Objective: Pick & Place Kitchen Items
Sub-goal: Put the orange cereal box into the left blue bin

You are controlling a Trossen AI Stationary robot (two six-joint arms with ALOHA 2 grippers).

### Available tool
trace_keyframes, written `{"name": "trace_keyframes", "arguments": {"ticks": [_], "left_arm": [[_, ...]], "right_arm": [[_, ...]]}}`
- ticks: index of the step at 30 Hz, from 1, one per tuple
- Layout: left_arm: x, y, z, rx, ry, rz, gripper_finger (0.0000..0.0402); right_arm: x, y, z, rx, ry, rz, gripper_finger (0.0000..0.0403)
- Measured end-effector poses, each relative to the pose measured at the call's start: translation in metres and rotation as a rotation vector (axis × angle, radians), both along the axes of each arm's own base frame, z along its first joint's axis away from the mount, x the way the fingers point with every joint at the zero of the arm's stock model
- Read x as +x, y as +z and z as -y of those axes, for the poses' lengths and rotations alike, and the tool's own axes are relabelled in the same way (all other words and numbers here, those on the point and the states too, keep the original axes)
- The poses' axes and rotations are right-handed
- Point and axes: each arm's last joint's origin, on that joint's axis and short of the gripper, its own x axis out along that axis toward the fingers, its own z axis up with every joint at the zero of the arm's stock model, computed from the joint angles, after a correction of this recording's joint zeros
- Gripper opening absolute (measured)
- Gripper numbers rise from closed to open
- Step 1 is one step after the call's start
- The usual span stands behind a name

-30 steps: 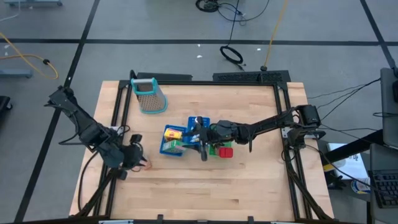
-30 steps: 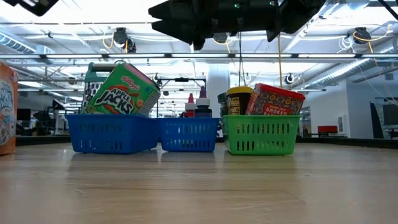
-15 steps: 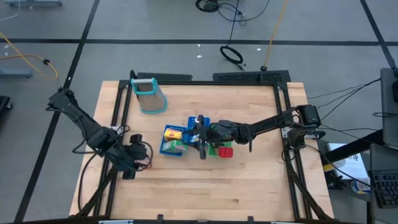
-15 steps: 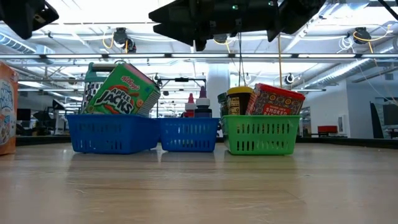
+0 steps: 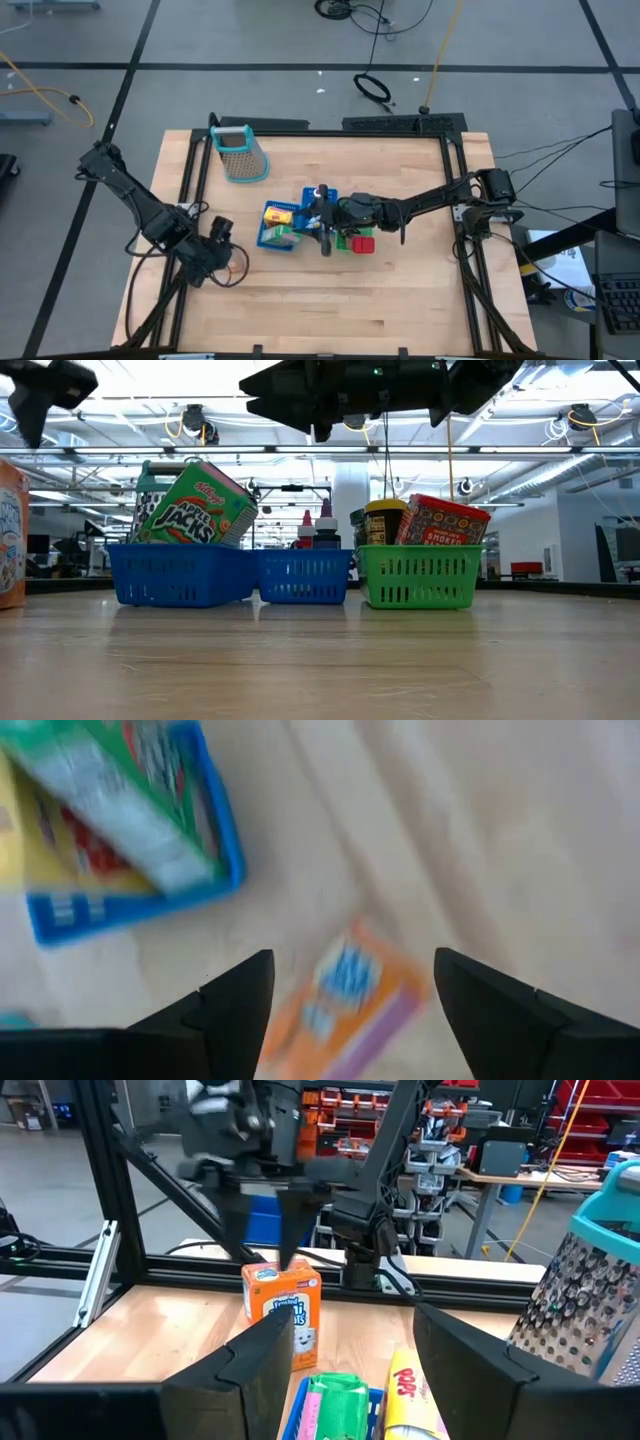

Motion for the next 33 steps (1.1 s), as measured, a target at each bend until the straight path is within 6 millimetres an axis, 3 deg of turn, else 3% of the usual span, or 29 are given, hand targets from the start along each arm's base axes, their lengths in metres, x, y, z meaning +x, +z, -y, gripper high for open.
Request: {"name": "trace_keyframes", "arguments": {"ticks": [4, 15, 33], "left_arm": [[-0.007, -0.003, -0.006, 0.066, -0.016, -0.084, 0.0278], [-0.006, -0.003, -0.005, 0.126, -0.203, -0.055, 0.0278], [-0.005, -0.03, -0.008, 0.166, -0.232, -0.081, 0.0278]], "right_arm": [[0.0, 0.0, 0.0, 0.0, 0.0, 0.0, 0.0199], [0.0, 0.0, 0.002, -0.007, -0.051, -0.001, 0.0199], [0.0, 0.0, 0.002, -0.003, -0.05, -0.001, 0.0199]]}}
